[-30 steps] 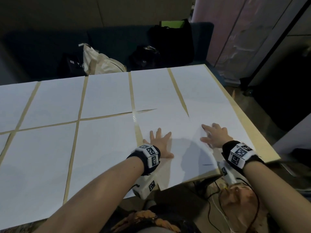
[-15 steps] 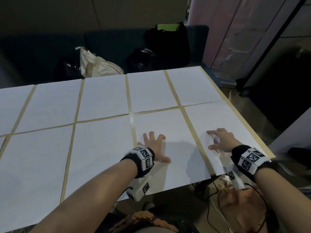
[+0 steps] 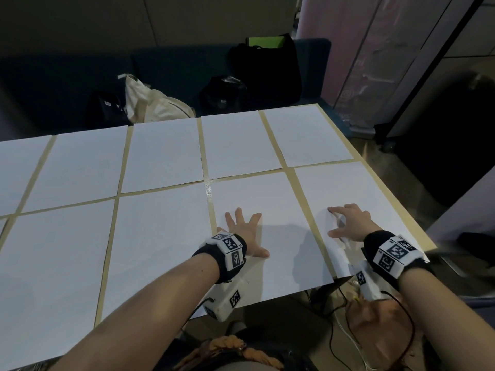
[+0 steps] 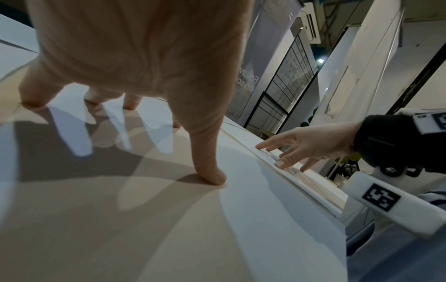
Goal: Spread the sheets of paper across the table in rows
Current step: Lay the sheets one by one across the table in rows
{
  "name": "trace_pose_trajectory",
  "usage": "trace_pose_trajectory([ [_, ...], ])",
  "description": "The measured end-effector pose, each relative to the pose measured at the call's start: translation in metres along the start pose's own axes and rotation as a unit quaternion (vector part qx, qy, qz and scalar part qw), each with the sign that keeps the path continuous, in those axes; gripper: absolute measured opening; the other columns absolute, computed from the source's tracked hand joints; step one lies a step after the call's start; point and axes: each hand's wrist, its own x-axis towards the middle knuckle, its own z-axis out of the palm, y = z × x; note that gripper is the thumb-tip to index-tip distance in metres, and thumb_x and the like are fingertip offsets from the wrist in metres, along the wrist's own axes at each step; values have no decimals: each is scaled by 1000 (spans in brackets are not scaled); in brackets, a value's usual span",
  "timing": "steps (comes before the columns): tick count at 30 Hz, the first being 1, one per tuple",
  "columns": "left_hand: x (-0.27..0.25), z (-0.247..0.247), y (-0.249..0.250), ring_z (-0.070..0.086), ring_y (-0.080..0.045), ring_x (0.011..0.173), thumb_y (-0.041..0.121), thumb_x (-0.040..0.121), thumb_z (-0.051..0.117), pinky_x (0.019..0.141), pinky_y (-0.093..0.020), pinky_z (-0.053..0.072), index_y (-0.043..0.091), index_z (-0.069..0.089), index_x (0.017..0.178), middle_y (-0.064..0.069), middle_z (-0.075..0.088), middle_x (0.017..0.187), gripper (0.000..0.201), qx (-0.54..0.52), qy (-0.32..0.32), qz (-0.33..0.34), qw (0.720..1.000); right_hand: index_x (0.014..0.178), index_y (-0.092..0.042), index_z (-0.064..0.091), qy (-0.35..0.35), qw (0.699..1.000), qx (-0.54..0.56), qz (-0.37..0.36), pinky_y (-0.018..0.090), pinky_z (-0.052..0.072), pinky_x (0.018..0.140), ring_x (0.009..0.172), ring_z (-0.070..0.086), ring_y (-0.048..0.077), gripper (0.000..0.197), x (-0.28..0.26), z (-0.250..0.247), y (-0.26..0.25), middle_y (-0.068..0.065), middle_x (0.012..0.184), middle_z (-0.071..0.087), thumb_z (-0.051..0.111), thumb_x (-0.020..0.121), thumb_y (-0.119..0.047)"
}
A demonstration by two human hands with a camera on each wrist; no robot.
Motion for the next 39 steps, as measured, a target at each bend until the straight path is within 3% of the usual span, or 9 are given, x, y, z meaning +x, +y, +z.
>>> trace_pose_trajectory([
  [20,0,0,0,-20,-41,143,45,75,70,112,-63,2,34,3,149,-13,-20,157,101,-15,-5,0,1000,141,-29,38,-4,1000,-11,-5,44,24,112,137,22,36,68,-6,-1,-2,10,152,25,69,81,-29],
  [39,3,2,-1,-17,-42,143,47,73,71,110,-64,8,34,4,148,-13,-15,157,102,2,2,-4,1000,141,-27,38,-5,1000,-2,0,43,26,111,136,23,36,68,-8,-3,-6,10,150,27,69,81,-26],
])
